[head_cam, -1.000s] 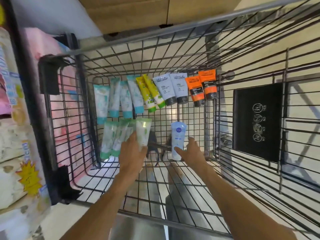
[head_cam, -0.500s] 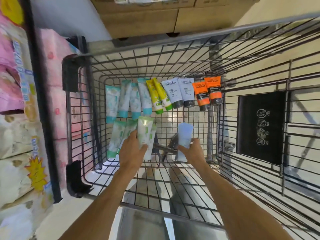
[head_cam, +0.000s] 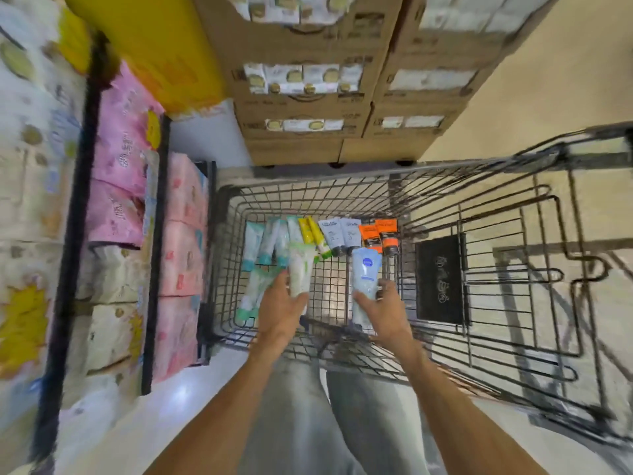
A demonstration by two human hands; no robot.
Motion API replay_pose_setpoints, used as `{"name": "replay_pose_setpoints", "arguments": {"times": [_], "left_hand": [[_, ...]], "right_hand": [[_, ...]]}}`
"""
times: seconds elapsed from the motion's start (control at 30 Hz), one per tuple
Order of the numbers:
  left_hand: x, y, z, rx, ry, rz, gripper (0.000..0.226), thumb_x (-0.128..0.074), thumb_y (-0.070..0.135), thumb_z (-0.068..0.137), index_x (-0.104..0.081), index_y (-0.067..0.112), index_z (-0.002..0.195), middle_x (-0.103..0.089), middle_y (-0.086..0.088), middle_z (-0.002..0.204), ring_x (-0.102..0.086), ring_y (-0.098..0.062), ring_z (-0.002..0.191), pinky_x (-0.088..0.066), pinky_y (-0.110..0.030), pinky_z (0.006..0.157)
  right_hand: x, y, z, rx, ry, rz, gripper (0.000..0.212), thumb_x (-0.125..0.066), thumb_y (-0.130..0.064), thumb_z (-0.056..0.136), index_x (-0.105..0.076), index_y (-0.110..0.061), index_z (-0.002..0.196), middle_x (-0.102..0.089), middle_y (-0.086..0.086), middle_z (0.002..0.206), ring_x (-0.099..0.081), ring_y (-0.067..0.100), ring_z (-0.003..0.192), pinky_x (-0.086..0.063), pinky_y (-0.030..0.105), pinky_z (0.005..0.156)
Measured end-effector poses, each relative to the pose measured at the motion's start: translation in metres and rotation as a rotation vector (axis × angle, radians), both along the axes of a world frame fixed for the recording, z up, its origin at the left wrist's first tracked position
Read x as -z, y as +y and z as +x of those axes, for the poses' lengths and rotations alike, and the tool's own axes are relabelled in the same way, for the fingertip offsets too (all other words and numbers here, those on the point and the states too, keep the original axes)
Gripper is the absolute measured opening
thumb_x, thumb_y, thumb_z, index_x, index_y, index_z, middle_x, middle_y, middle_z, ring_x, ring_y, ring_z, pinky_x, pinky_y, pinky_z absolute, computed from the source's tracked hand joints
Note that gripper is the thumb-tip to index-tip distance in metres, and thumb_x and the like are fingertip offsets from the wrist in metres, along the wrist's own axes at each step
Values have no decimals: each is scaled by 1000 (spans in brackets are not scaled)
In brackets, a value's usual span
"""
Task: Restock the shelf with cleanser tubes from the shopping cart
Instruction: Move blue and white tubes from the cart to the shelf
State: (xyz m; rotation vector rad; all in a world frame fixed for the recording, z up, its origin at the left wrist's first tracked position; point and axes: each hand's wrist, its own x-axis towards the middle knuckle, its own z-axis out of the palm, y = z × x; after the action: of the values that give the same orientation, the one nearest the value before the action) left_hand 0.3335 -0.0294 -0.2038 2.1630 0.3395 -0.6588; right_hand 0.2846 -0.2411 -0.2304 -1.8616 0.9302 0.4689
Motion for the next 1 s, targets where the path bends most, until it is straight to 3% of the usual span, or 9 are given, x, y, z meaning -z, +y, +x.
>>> {"name": "replay_pose_setpoints", "arguments": {"times": [0.13,0.27,0.43,0.53,0.67,0.77,0.9,1.0], "left_hand": [[-43,-8,-14,-81,-80,-45,59,-77,29,92,-51,23,144,-70,2,124,-68,-17,104,-58,-45,92],[-73,-19,-32,-140,-137,-27,62,-76,33,90,-49,26,146,-70,4,120,-66,-14,102,-57,-39,90],[-104,-34,-70,-333,-180,-41,69,-79,44,84,-50,32,146,-69,9,125,-66,-14,109,-56,-43,95],[-122,-45,-102,-474,-226,-28,59,-79,39,87,-54,30,140,-68,9,122,-66,-12,101,-55,-38,90],[-142,-50,-155,-687,-313,-64,47,-76,40,81,-59,39,125,-71,14,113,-69,-8,100,-59,-45,89],[-161,-47,-201,-831,-353,-55,40,-72,38,76,-61,50,113,-71,21,106,-69,-4,99,-58,-42,91],[-173,-34,-268,-992,-435,81,55,-80,27,87,-60,28,138,-69,13,114,-67,-13,100,-57,-39,89],[-177,-25,-326,-1134,-464,163,60,-81,24,87,-57,24,142,-72,4,120,-68,-17,101,-58,-38,86]], "right_hand": [[-45,2,-10,-19,-108,40,58,-83,-36,85,-51,-15,128,-71,8,110,-71,16,89,-62,43,77],[-80,-4,-15,-101,-219,84,45,-79,-28,90,-52,-18,124,-70,-4,101,-69,8,86,-55,19,65],[-108,-21,-13,-286,-291,141,45,-80,-37,88,-55,-19,121,-71,1,106,-71,20,93,-61,41,78],[-125,-23,-15,-417,-366,152,33,-80,-33,89,-53,-25,107,-68,1,99,-69,20,86,-56,35,70],[-144,-13,-26,-683,-396,174,42,-77,-43,90,-53,-23,118,-66,0,97,-65,16,83,-52,30,66],[-156,7,-42,-825,-398,225,43,-78,-39,89,-50,-24,119,-68,2,95,-66,16,79,-49,24,60],[-171,47,-75,-1024,-402,289,43,-80,-32,88,-50,-21,117,-68,3,97,-66,10,78,-48,20,60],[-178,78,-111,-1160,-417,312,41,-83,-28,86,-53,-18,112,-68,6,92,-65,10,74,-47,15,57]]}}
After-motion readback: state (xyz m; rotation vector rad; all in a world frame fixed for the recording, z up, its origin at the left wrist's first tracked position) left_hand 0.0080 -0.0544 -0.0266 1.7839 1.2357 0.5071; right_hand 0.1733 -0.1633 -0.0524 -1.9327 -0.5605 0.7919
